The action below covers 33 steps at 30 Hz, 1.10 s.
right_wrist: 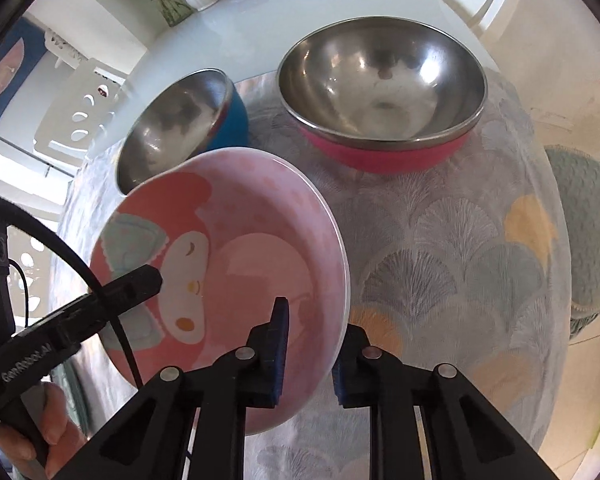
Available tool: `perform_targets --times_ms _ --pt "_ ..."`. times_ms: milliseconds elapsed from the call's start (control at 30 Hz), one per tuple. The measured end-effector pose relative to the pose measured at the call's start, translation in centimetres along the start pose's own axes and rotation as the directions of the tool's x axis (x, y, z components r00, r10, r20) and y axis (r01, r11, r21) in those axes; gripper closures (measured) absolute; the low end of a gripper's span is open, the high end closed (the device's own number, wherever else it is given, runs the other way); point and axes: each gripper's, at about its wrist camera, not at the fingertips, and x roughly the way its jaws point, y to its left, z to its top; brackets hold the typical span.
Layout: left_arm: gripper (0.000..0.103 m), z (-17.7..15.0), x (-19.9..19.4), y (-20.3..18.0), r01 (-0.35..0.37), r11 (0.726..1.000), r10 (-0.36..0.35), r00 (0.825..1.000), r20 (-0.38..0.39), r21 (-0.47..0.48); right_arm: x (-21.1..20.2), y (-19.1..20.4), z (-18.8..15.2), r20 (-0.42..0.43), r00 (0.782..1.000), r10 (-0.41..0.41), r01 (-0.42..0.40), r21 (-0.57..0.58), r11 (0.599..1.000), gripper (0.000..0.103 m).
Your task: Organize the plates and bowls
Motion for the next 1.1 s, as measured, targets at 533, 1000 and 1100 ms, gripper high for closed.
perform_targets --times_ms 533,1000,1100 --pt "0.093 -5.5 -13.0 -3.6 0.038 0.995 -0.054 0.982 0.183 0.090 -11.6 5.9 -5.8 0.127 0.989 0.077 -0.072 -0.040 0.997 0.084" --pt "0.093 -16.3 -15.3 2.1 0.059 0.998 -0.062 0.989 0.136 0.027 -10.8 10.4 -16.3 0.038 0.997 0.065 -0.063 -0.041 0.997 0.083" --pt "0.093 -18.2 -14.2 3.4 0.044 0.999 -0.046 0.994 0.100 0.023 -8.9 10.3 -18.3 -0.001 0.998 0.066 -0.066 -0.020 0.998 0.083"
